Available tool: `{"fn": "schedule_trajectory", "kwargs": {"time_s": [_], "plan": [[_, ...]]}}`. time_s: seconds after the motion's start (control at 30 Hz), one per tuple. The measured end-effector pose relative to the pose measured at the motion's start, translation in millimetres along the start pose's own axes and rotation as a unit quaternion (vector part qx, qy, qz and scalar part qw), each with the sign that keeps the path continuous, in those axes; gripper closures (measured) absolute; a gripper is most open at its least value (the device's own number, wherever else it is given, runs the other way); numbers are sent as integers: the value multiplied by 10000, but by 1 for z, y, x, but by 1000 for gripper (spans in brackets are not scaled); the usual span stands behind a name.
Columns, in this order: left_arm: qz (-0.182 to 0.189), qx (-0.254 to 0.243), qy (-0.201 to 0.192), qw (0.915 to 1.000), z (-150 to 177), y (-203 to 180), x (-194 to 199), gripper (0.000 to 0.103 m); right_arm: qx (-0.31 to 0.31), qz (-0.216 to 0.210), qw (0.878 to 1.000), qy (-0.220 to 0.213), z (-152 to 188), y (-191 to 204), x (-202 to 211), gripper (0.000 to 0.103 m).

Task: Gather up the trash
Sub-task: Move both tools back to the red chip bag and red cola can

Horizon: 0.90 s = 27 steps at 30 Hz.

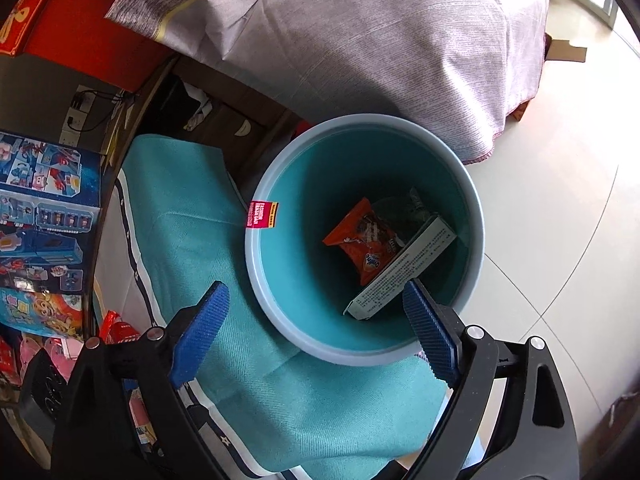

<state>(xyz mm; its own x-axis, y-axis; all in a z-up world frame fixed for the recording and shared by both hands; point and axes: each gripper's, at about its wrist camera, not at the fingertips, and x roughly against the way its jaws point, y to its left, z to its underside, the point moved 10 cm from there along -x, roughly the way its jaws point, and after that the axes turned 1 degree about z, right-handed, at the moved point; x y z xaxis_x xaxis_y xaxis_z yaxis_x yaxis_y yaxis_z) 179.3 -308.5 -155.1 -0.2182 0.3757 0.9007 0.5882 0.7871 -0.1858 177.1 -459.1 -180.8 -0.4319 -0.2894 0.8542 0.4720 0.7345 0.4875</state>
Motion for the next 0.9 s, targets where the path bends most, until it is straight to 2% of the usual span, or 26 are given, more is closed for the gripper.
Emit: {"fn": "schedule_trajectory", "kwargs": {"time_s": [0.27, 0.5, 0.7, 0.9], "plan": [[-271, 311, -300, 9987, 23, 48, 48, 5, 548, -24, 9983, 217, 36, 57, -10, 18], [-610, 695, -583, 9940, 51, 107, 97, 5, 1134, 27, 9926, 424, 65, 113, -23, 18], [-962, 1179, -896, 9843, 84, 176, 148, 4, 1801, 93, 9814, 653, 94, 173, -37, 18], [-1317, 1729, -1056, 9704, 117, 253, 178, 4, 2563, 97, 9629, 835, 123, 237, -56, 18]]}}
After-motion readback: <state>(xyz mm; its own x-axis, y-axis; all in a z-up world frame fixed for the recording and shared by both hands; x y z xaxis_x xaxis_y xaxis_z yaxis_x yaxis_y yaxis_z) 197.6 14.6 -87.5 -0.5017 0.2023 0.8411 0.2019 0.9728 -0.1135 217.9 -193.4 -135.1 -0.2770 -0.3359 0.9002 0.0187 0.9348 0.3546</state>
